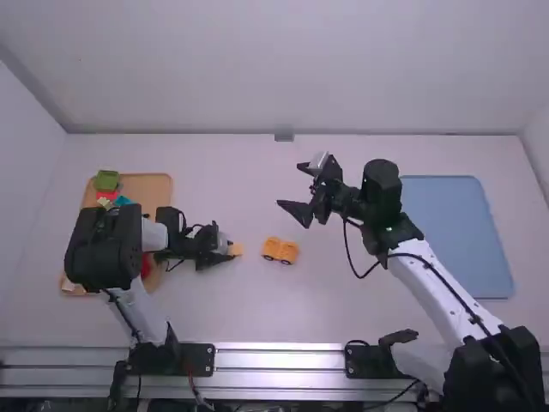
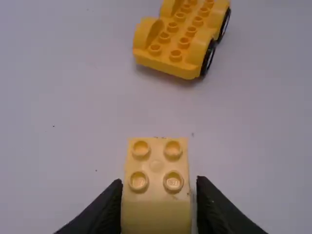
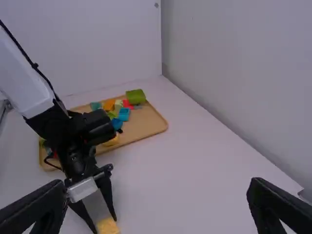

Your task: Assemble lego blocks to make yellow taxi

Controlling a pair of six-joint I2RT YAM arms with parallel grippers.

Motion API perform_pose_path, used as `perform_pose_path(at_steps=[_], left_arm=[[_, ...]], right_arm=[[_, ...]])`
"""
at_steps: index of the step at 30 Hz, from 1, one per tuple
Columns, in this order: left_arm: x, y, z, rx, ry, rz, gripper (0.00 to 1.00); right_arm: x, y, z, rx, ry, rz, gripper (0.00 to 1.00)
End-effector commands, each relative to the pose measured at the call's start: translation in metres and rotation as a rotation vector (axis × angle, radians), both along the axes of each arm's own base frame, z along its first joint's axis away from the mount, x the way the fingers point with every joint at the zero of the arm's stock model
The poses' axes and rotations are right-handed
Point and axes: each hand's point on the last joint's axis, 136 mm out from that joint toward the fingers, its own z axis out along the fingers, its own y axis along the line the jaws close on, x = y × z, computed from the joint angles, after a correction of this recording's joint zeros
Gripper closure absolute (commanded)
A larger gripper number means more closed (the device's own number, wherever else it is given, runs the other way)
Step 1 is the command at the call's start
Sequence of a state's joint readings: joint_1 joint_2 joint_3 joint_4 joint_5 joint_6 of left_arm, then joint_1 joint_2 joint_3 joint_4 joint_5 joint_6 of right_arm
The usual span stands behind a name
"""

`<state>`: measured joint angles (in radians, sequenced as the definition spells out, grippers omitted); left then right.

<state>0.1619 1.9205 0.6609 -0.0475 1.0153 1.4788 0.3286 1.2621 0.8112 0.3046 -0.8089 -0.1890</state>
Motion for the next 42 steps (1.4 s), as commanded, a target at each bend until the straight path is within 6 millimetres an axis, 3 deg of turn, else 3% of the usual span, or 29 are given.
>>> perform_pose_path(at_steps=[1,6,8,16,28,35,39,42], left_arm=[[-0.003,-0.005,0.0,-0.004,-0.029,-0.039,0.59],[-0.003,-0.005,-0.001,-0.008,-0.026,-0.029,0.5],[-0.004,-0.005,-0.002,-0.004,-0.034,-0.03,0.54],[-0.009,-0.006,-0.006,-0.002,-0.064,-0.03,0.54],[-0.003,-0.017,-0.002,-0.03,-0.07,-0.025,0.66],[0.002,-0.023,-0.009,0.026,-0.058,-0.02,0.83],[0.007,-0.025,0.0,-0.008,-0.097,-0.026,0.84],[0.007,-0.028,0.025,-0.093,-0.138,-0.041,0.87]], right_arm=[[-0.003,0.002,-0.002,0.002,0.008,0.01,0.01],[-0.003,0.002,-0.002,0.002,0.009,0.011,0.01],[-0.003,0.002,-0.002,0.002,0.009,0.011,0.01],[-0.003,0.002,-0.002,0.002,0.009,0.01,0.01],[-0.003,0.002,-0.002,0.004,0.012,0.011,0.01],[-0.003,0.002,-0.002,0.003,0.015,0.011,0.01],[-0.003,0.002,-0.004,0.0,0.024,0.01,0.01],[-0.006,-0.001,-0.019,-0.063,0.011,0.024,0.01]])
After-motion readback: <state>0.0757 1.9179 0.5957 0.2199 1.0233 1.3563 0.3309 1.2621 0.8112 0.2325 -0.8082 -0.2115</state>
